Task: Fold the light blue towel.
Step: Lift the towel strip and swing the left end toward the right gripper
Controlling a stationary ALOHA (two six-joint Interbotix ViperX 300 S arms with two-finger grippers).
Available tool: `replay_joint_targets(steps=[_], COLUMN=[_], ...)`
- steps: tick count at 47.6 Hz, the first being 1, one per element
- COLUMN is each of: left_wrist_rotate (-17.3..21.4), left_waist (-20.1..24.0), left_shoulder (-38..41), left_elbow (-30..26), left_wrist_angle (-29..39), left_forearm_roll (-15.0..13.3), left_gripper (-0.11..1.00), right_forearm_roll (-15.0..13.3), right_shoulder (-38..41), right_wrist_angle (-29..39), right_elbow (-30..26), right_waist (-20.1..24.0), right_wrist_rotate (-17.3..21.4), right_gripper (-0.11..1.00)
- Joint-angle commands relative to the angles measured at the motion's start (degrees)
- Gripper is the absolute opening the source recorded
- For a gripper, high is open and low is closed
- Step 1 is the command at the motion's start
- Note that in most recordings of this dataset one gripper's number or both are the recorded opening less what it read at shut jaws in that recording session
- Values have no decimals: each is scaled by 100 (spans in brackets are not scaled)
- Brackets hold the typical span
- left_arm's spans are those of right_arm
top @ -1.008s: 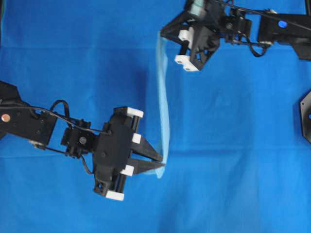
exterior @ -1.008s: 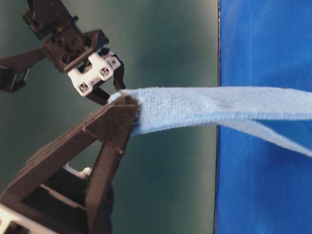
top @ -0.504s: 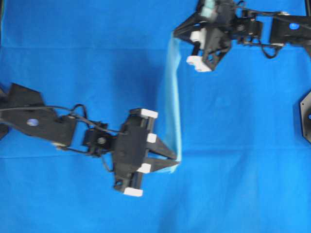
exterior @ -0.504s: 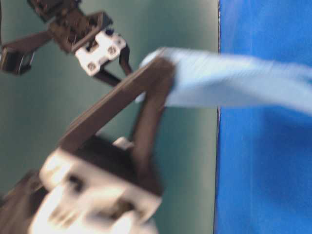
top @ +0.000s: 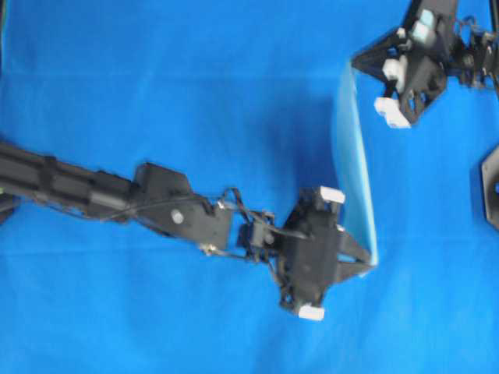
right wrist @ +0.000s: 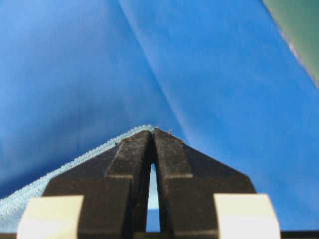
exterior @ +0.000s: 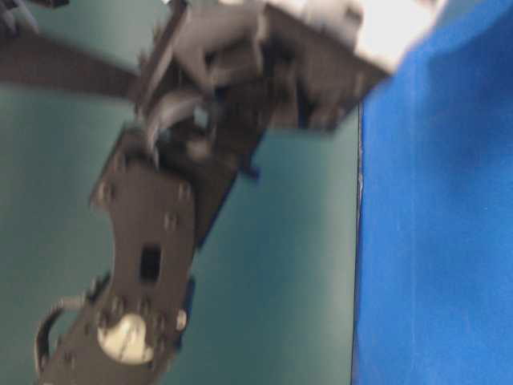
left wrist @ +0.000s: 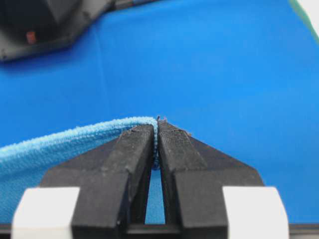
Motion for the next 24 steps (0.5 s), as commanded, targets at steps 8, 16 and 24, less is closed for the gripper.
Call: replay_joint_targets(steps=[8, 16, 24], left_wrist_rotate=[18, -167, -325], left_waist=[-44, -26, -88], left_shoulder=[114, -88, -422], left_elbow=[-422, 114, 1020], left_wrist_angle=[-44, -70, -246], left_forearm_roll=[18, 9, -26], left_gripper=[4, 4, 4], right_forearm_roll=[0, 0, 9], right_shoulder=[53, 606, 1441], right_wrist_angle=[97, -413, -1063], right_elbow=[-53, -185, -492], right_waist=[-114, -114, -114], right_wrist_rotate=[9, 9, 18], right_gripper=[2, 2, 2])
